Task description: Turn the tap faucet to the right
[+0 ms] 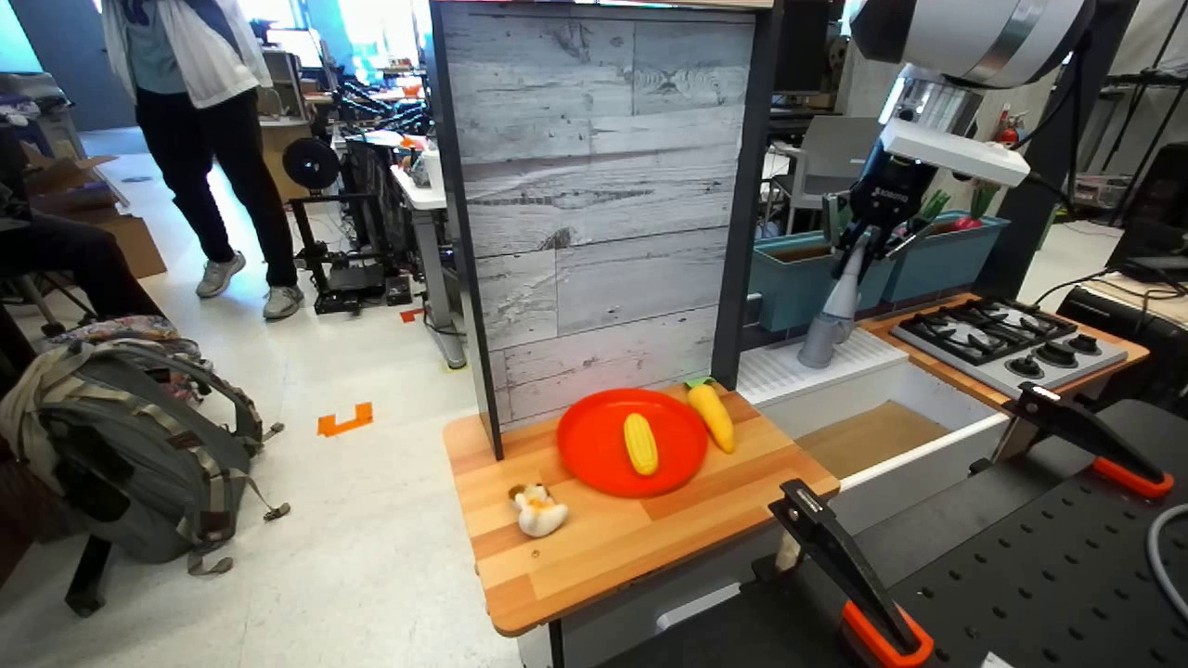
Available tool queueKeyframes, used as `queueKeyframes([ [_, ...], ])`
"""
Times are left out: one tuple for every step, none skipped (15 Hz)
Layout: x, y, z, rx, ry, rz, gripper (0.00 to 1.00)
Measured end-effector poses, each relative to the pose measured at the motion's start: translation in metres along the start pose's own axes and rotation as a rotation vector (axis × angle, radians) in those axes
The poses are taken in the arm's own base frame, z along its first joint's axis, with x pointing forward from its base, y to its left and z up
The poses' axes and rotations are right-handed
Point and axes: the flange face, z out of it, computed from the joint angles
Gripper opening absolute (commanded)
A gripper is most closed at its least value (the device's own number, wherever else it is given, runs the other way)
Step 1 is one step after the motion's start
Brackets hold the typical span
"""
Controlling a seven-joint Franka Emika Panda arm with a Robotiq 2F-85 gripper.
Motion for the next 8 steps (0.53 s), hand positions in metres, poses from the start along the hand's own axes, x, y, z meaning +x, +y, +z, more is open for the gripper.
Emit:
queueKeyframes([
  [0.002, 0.002, -0.001, -0.001, -0.012, -0.022, 0.06],
  [0.004, 0.004, -0.001, 0.001, -0.025, -0.042, 0.06],
  [0.006, 0.006, -0.002, 0.002, -0.038, -0.061, 0.06],
  [0.008, 0.007, -0.002, 0.001, -0.051, -0.080, 0.06],
  [0.009, 0.008, -0.002, -0.002, -0.063, -0.100, 0.06],
  [0.011, 0.009, -0.002, -0.008, -0.075, -0.120, 0.06],
  [0.013, 0.010, -0.003, -0.012, -0.083, -0.134, 0.06],
  [0.014, 0.010, -0.003, -0.017, -0.091, -0.147, 0.06],
])
